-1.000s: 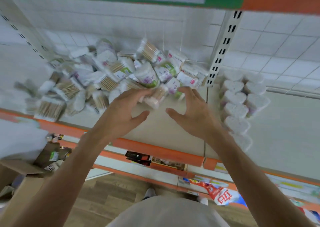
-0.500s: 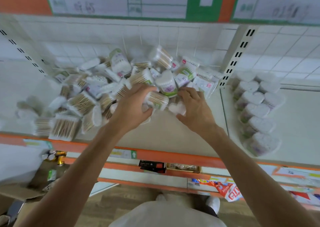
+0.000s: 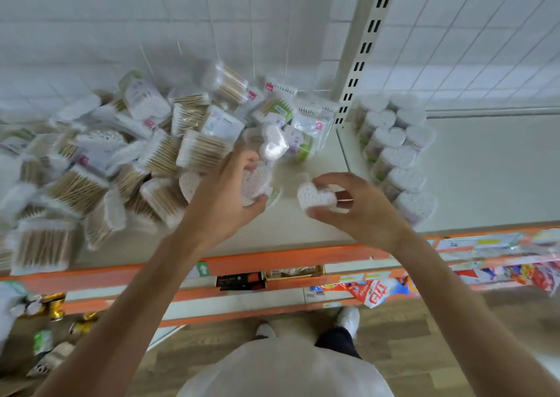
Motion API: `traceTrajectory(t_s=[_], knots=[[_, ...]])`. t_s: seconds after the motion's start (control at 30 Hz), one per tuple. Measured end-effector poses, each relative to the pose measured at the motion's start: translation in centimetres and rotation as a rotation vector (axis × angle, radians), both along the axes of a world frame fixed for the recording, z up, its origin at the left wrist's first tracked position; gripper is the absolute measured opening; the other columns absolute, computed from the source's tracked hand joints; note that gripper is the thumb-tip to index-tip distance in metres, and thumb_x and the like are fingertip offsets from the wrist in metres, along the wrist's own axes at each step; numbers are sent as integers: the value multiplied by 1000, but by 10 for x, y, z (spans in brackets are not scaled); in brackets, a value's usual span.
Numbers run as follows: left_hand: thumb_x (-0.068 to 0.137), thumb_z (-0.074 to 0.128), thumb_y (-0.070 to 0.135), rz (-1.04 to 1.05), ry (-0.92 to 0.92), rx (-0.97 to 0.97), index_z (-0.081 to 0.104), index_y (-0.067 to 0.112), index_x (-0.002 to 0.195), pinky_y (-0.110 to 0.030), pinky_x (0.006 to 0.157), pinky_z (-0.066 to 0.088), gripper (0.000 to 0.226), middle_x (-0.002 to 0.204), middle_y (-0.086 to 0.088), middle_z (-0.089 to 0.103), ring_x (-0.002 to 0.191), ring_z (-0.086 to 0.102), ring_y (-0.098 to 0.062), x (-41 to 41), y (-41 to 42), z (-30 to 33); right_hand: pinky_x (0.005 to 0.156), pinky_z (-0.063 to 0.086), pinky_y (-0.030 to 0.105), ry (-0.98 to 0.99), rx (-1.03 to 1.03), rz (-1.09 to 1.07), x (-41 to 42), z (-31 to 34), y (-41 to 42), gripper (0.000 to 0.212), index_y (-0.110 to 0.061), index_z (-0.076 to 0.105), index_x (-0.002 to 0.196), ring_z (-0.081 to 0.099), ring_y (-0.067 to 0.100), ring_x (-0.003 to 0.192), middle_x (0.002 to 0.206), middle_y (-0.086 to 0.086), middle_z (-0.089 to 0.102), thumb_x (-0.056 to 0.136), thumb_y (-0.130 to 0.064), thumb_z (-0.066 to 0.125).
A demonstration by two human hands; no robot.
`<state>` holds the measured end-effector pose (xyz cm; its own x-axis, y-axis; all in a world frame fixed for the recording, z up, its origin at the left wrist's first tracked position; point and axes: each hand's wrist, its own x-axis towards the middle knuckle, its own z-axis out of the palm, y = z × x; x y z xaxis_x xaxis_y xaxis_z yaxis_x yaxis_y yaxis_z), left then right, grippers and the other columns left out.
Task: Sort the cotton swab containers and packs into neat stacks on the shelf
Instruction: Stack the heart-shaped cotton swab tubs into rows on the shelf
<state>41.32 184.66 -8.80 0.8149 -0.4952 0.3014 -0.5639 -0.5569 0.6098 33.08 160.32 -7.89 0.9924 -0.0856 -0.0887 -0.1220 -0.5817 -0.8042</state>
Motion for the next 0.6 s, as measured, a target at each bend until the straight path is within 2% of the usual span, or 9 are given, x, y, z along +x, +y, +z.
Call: traceTrajectory(t_s=[0.1, 0.2, 0.23, 0.3, 0.37, 0.43, 0.53, 0.6], knots=[[80, 79, 20, -47, 3, 32, 56, 14, 119, -34, 91, 48, 45, 116, 1, 60, 110, 57, -15, -9, -5, -13, 79, 49, 15, 54, 21, -3, -2, 2, -8, 26, -37, 65, 114, 68, 0, 89, 108, -16, 70, 89, -38, 73], [79, 80, 15, -87, -12, 9, 62, 14, 118, -33, 94, 45, 43, 118, 0, 58, 111, 55, -15, -14, -8, -23, 79, 47, 12, -16, -42, -35, 0, -5, -9, 19, -29, 62, 116, 66, -1, 91, 108, -10, 71, 97, -24, 64], [80, 80, 15, -88, -12, 0, 63, 15, 120, -34, 97, 45, 44, 121, -1, 56, 114, 54, -16, -16, -9, -26, 81, 49, 13, -50, -73, -32, -1, -6, -8, 21, -26, 62, 118, 65, -1, 94, 111, -9, 69, 98, -21, 61], [83, 76, 19, -74, 17, -15, 62, 19, 126, -38, 103, 45, 45, 128, -1, 52, 123, 51, -17, -22, -9, -29, 88, 54, 24, -153, -140, -26, -5, -8, -3, 25, -23, 60, 124, 64, 2, 100, 116, -8, 66, 99, -19, 59], [85, 70, 24, -55, 59, -35, 59, 24, 131, -42, 106, 44, 48, 134, 0, 49, 130, 46, -15, -27, -8, -32, 91, 54, 32, -244, -175, -35, -14, -11, 6, 25, -22, 62, 124, 62, 5, 106, 120, -8, 62, 99, -21, 61], [86, 67, 25, -40, 78, -63, 60, 24, 133, -42, 105, 46, 48, 133, 0, 51, 128, 47, -13, -30, -7, -35, 94, 53, 33, -274, -172, -52, -23, -16, 16, 25, -24, 64, 122, 59, 4, 110, 124, -9, 58, 97, -27, 64], [88, 66, 26, -21, 75, -89, 60, 22, 134, -43, 98, 50, 47, 125, -2, 55, 120, 53, -17, -31, -9, -44, 98, 50, 30, -166, -119, -56, -31, -22, 27, 40, -37, 54, 127, 54, -1, 115, 128, -19, 52, 91, -37, 70], [89, 66, 28, -3, 97, -110, 57, 28, 136, -44, 96, 51, 48, 125, -2, 54, 119, 54, -19, -32, -10, -48, 96, 51, 31, -123, -112, -58, -31, -25, 29, 47, -41, 47, 129, 53, 0, 113, 129, -19, 49, 89, -39, 72]])
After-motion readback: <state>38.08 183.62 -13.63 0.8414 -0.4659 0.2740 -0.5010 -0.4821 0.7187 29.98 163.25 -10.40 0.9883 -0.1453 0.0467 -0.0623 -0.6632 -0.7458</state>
